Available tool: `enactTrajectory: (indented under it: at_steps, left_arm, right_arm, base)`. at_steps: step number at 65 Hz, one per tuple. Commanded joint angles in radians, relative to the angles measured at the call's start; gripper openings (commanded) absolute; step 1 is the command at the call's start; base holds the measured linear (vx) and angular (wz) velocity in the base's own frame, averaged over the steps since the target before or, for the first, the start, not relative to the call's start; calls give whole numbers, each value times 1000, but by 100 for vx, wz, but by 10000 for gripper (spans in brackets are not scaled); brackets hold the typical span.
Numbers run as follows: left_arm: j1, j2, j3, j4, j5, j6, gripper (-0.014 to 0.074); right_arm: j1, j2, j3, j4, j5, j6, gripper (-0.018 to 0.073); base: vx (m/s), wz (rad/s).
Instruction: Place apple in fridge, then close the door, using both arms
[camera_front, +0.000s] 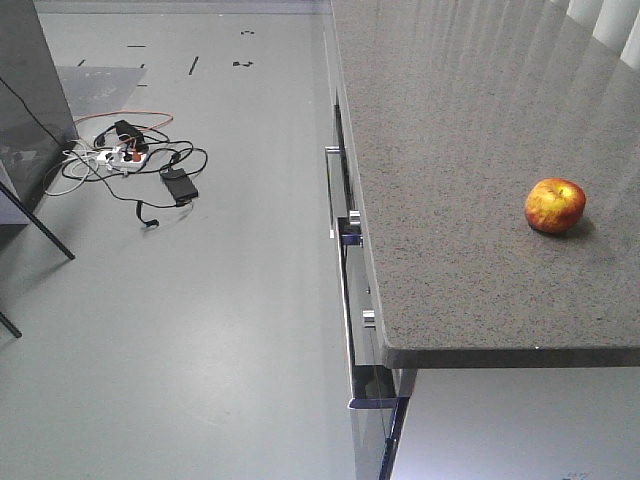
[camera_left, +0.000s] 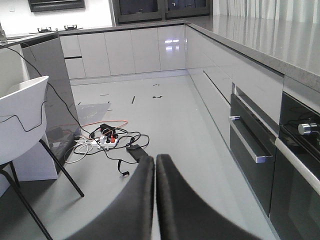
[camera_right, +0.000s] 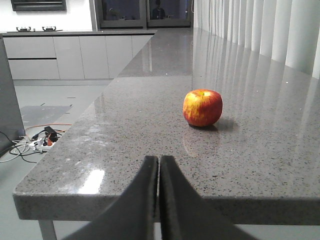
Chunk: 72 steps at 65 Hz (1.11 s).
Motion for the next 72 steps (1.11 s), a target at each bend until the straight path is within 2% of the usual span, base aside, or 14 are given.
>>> enactTrajectory:
  at_steps: [1, 6, 17, 24, 34, 42, 47, 53, 59, 65, 72]
  left_arm:
    - [-7, -16, -20, -2, -66, -6, -7]
    - [-7, -16, -20, -2, -66, -6, -7]
    - [-7, -16, -20, -2, -66, -6, -7]
    - [-7, -16, -20, -2, -66, -6, -7]
    - [-7, -16, -20, -2, -66, -6, -7]
    - [-7, -16, -20, -2, -66, -6, -7]
    - [-7, -16, -20, -2, -66, -6, -7]
    - [-7, -16, -20, -2, -66, -6, -7]
    - [-7, -16, -20, -2, -66, -6, -7]
    - [-7, -16, -20, -2, -66, -6, -7]
    - [-7, -16, -20, -2, -66, -6, -7]
  right_arm:
    - [-5, -10, 4, 4, -114, 9, -3]
    - [-5, -10, 4, 51, -159, 13, -3]
    - [-5, -10, -8, 229, -242, 65, -3]
    - [-5, 1, -72, 239, -178, 58, 4]
    - [-5, 63, -274, 210, 16, 25, 58]
    - [-5, 172, -446, 207, 162, -57, 178]
    - [-5, 241, -543, 210, 219, -110, 312]
    - [-5, 317, -621, 203, 237, -145, 494]
    - [-5, 368, -652, 177, 200, -171, 640]
    - [-5, 393, -651, 177, 136, -182, 713]
    - [-5, 429, -657, 188, 69, -173, 720]
  base:
    - [0, 0]
    - [0, 0]
    - [0, 0]
    - [0, 0]
    - [0, 0]
    - [0, 0]
    - [0, 0]
    - [0, 0]
    - [0, 0]
    - [0, 0]
    - [0, 0]
